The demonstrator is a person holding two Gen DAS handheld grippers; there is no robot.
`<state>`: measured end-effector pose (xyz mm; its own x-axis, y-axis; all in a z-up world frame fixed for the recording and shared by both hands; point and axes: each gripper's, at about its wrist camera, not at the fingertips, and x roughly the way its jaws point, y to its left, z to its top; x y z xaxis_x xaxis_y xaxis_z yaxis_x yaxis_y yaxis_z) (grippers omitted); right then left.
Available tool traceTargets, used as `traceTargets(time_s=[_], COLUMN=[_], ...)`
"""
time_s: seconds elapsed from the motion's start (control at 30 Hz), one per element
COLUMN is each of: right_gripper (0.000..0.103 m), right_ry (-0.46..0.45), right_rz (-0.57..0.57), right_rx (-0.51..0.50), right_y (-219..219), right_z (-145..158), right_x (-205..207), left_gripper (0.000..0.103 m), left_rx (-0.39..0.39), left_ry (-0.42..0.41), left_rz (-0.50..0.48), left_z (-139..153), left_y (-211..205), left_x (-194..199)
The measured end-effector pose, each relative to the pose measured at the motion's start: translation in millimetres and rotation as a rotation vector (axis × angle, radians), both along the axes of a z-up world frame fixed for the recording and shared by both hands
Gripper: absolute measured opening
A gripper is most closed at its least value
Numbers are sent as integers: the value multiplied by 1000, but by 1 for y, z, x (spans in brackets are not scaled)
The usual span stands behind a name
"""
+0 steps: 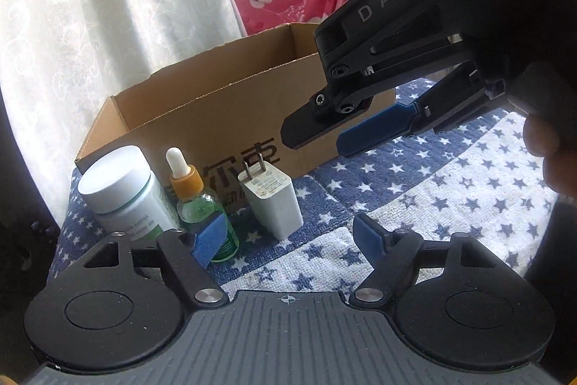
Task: Organize rigid objects
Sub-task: 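Move the right gripper to the white charger plug, then grasp the white charger plug with the right gripper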
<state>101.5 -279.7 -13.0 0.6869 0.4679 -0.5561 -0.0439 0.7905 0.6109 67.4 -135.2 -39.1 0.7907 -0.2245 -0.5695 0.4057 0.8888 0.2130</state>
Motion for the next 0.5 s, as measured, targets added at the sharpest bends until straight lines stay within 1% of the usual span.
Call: traceTargets(time_s=[0.03, 0.13, 0.27, 0.33, 0.47, 0.5], right_gripper=[44, 44, 43, 40, 37, 35], right_ry=[-1, -2, 21, 33, 54, 58], right_rz=[8, 33, 62, 72, 83, 85], right_rx=[-5, -21, -43, -46, -42, -40], right_y=[2, 7, 15, 16, 16, 15], right_z=[-1, -4, -13, -18, -27, -29], right_x=[3, 15, 33, 40, 50, 52], left_gripper=[73, 70, 63, 60, 58, 57], left_rx=[2, 2, 0, 8, 17, 17], left_ry=[-3, -13, 8, 10, 17, 17], left_rz=[8, 35, 60, 67, 77, 79], left_z=[-3, -7, -12, -14, -17, -17], left_y=[-1, -3, -3, -5, -7, -6], left_x=[2, 10, 21, 25, 29, 29])
